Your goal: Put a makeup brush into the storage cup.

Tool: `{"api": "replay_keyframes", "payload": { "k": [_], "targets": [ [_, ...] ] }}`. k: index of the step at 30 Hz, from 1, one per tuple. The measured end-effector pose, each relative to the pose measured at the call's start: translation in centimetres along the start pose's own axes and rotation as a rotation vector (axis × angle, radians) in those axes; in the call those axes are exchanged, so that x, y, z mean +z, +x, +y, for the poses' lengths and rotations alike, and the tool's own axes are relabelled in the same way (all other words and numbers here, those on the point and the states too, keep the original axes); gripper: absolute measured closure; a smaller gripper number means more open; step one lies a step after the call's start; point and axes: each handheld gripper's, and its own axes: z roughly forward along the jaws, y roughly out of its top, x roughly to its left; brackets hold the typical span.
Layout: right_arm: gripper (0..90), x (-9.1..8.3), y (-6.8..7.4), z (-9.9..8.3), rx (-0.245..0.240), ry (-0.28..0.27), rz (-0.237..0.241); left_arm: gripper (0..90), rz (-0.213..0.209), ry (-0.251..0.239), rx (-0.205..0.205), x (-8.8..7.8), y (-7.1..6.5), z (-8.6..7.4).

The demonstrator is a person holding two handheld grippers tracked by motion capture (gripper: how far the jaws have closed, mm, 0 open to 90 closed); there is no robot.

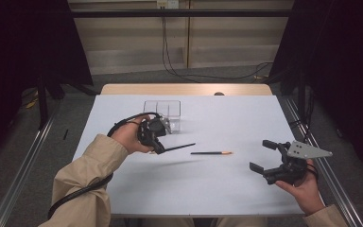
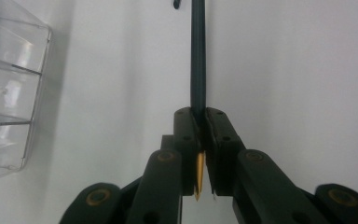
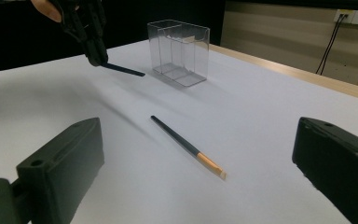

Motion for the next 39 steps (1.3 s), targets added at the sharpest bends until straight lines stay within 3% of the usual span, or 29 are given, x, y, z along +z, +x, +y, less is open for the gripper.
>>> {"api": "replay_keyframes", "payload": {
  "k": [23,33,39],
  "targets": [
    [1.6,1.9,1.0,1.0,-0.012,0.064,0.062,83.9,-0.019,-0.017,0.109,1.0,-3.3,3.1],
    [3.6,3.5,1.6,1.2,-0.027,0.158,0.124,83.9,-0.031,0.006,0.144,1.5,-4.3,3.9],
    [4.5,4.8,2.0,1.7,-0.05,0.244,0.152,83.9,-0.042,0.008,0.144,1.8,-4.4,4.1]
  ]
}}
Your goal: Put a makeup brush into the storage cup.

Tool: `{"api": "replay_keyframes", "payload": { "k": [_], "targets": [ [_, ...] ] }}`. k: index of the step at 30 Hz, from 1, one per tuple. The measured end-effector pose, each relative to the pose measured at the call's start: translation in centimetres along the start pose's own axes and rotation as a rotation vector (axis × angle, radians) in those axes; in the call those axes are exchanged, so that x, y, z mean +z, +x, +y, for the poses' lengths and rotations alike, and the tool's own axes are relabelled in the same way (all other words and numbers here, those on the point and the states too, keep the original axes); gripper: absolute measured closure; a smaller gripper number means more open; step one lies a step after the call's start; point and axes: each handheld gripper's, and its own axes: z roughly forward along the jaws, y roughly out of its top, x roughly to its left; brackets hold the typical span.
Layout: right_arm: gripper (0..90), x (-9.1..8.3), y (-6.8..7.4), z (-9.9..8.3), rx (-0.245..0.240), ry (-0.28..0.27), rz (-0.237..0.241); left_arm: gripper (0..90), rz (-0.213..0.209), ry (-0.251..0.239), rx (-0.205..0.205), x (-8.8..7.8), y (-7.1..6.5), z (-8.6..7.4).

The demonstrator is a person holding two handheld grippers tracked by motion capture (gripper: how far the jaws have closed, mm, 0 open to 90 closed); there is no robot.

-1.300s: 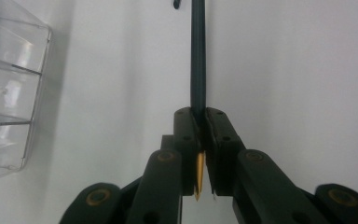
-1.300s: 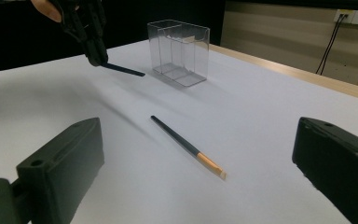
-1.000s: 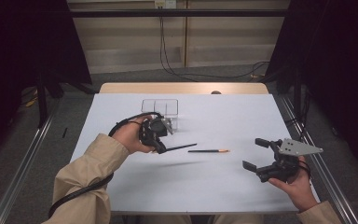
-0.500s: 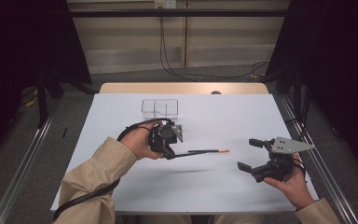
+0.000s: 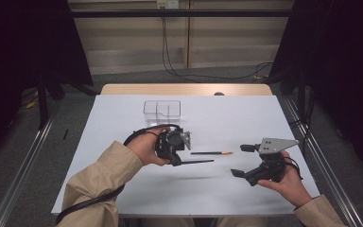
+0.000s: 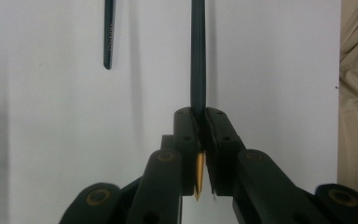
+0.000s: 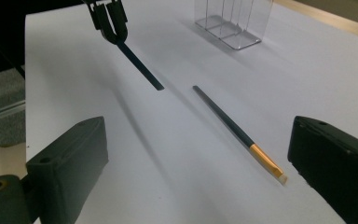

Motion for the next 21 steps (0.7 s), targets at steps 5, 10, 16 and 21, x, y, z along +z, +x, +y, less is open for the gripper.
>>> {"api": "replay_keyframes", "payload": {
  "k": [5,10,16,21],
  "targets": [
    [4.7,0.8,-0.2,0.4,0.008,0.071,0.025,83.9,-0.004,0.003,0.013,0.1,0.0,0.3],
    [6.3,1.5,-0.2,0.9,0.012,0.132,0.028,83.9,-0.005,0.005,0.019,0.0,0.0,0.6],
    [9.5,2.3,0.0,1.9,-0.002,0.2,0.053,83.9,-0.01,0.006,0.021,0.2,0.0,0.7],
    [13.5,2.8,-0.1,2.8,-0.027,0.256,0.061,83.9,-0.011,0.009,0.026,0.1,-0.1,0.7]
  ]
}}
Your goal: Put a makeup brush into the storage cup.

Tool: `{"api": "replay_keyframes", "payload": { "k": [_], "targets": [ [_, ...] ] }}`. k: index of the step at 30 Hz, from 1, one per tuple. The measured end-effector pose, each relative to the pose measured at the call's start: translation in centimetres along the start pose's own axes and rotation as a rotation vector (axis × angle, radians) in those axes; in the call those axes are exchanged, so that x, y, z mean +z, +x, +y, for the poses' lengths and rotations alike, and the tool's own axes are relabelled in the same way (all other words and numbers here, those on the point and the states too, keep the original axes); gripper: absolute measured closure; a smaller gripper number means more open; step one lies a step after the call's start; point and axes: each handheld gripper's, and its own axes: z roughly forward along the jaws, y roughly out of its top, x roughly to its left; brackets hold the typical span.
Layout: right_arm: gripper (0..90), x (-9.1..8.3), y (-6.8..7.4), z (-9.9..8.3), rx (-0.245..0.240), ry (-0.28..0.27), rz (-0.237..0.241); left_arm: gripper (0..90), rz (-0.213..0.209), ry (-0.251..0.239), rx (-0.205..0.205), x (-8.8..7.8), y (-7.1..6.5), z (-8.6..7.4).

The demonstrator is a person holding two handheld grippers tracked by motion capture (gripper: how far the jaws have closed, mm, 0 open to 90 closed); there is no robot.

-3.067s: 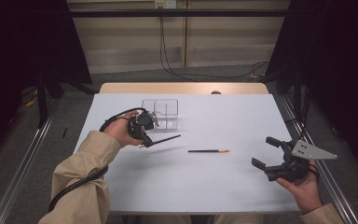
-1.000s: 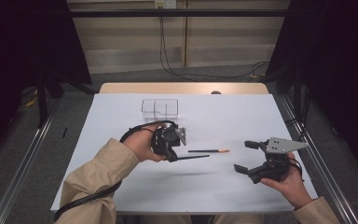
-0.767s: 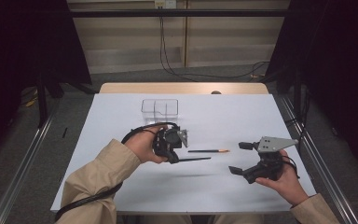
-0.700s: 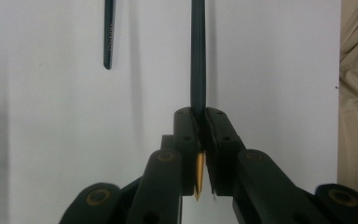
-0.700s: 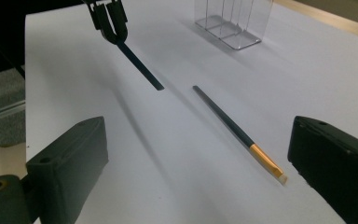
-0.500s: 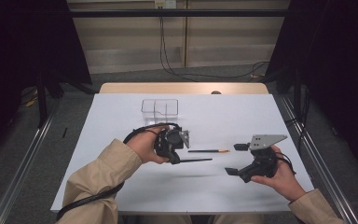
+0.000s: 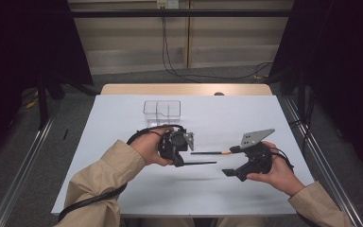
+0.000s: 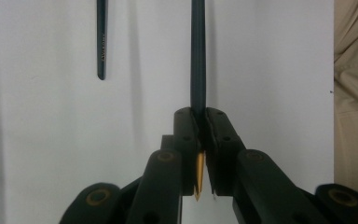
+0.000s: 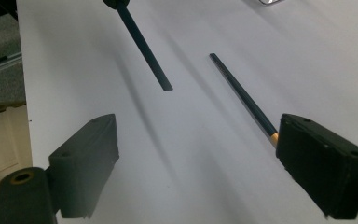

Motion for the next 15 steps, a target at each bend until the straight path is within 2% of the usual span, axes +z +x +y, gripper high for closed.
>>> {"api": "replay_keyframes", "payload": {
  "k": [6,15],
  "targets": [
    [20.3,0.3,0.0,1.2,-0.048,0.044,0.008,83.9,-0.003,0.007,0.012,0.1,0.0,0.3],
    [30.7,1.0,0.3,2.7,-0.09,0.109,0.072,83.9,-0.005,0.009,0.021,0.1,0.1,0.8]
  ]
}}
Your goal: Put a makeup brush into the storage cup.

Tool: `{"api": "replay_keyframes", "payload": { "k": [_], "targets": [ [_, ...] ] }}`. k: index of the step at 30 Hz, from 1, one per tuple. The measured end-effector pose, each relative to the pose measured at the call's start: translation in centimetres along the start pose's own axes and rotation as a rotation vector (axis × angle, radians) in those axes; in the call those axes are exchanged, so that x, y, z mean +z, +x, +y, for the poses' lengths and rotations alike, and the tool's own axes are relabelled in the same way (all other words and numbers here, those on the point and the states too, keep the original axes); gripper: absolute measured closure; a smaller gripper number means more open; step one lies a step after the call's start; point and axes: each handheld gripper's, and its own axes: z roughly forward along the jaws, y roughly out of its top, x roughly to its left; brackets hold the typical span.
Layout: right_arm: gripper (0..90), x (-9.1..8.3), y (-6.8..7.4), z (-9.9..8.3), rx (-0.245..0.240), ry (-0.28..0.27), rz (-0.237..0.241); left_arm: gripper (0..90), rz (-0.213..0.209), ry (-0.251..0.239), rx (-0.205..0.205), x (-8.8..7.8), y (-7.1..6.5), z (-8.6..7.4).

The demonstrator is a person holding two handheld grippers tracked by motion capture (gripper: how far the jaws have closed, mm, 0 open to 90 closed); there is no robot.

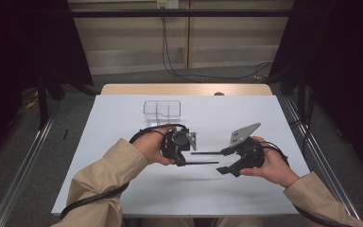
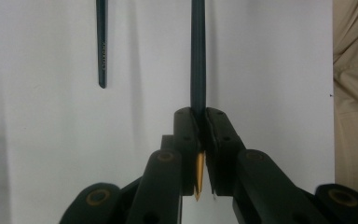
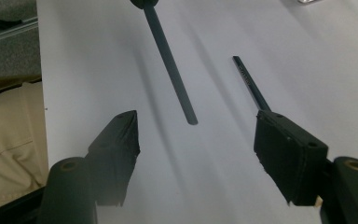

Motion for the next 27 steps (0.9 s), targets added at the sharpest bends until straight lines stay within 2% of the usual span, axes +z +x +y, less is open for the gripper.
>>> {"api": "replay_keyframes", "payload": {
  "k": [2,4,14,21,27],
  "targets": [
    [32.6,0.2,0.0,0.3,-0.01,0.013,0.004,83.9,0.0,-0.002,0.002,0.1,0.0,0.1],
    [41.2,0.3,0.0,0.6,-0.019,0.021,0.024,83.9,-0.004,-0.003,0.009,0.1,0.0,0.2],
    [48.9,0.8,0.0,1.7,-0.065,0.064,0.037,83.9,-0.005,-0.01,0.016,0.2,-0.1,0.4],
    [53.8,1.1,0.0,2.2,-0.076,0.066,0.035,83.9,-0.008,-0.009,0.019,0.2,-0.1,0.4],
    [60.6,1.5,0.2,2.5,-0.073,0.085,0.055,83.9,-0.004,-0.012,0.019,0.2,-0.2,0.5]
  ]
}}
